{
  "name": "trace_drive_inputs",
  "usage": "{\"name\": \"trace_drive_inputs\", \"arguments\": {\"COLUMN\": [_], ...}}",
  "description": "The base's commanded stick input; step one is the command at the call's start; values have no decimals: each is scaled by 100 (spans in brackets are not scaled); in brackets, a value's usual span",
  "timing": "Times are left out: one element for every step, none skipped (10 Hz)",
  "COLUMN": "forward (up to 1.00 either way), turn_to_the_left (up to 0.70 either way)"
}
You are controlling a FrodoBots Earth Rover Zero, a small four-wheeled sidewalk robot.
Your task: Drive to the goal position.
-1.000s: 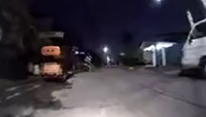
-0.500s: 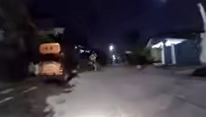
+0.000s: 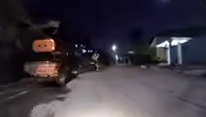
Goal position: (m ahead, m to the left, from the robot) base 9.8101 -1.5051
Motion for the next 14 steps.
{"name": "trace_drive_inputs", "arguments": {"forward": [85, 85, 85, 85, 85, 85, 85, 85, 85, 85, 85, 85, 85, 85], "turn_to_the_left": [4, 4, 4, 4, 4, 4, 4, 4, 4, 4, 4, 12, 4, 4]}}
